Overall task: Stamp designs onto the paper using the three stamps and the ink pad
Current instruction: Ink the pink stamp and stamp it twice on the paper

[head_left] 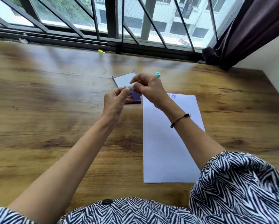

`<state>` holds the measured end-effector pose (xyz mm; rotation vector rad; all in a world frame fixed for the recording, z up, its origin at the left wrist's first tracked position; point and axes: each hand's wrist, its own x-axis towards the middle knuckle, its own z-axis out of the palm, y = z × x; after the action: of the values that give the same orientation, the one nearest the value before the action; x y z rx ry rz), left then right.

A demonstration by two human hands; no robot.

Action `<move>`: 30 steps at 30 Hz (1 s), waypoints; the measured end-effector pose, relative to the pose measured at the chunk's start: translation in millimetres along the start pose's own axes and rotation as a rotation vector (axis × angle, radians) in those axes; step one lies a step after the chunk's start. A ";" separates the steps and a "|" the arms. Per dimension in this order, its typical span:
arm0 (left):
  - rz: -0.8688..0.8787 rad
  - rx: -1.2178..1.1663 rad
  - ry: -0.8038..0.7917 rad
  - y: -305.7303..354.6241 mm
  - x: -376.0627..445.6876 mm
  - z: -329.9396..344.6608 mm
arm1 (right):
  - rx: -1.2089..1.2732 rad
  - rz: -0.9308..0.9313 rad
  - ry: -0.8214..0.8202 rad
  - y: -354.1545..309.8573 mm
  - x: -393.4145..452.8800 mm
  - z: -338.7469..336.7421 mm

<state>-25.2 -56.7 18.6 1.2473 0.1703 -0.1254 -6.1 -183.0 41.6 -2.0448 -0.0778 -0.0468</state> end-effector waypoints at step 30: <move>-0.077 -0.085 0.148 -27.0 9.3 -20.9 | -0.840 -0.123 -0.263 -1.3 33.5 39.8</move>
<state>-22.3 -45.4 -14.8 1.1660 0.3487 -0.0916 27.2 -145.9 26.8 -2.8732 -0.4044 0.1363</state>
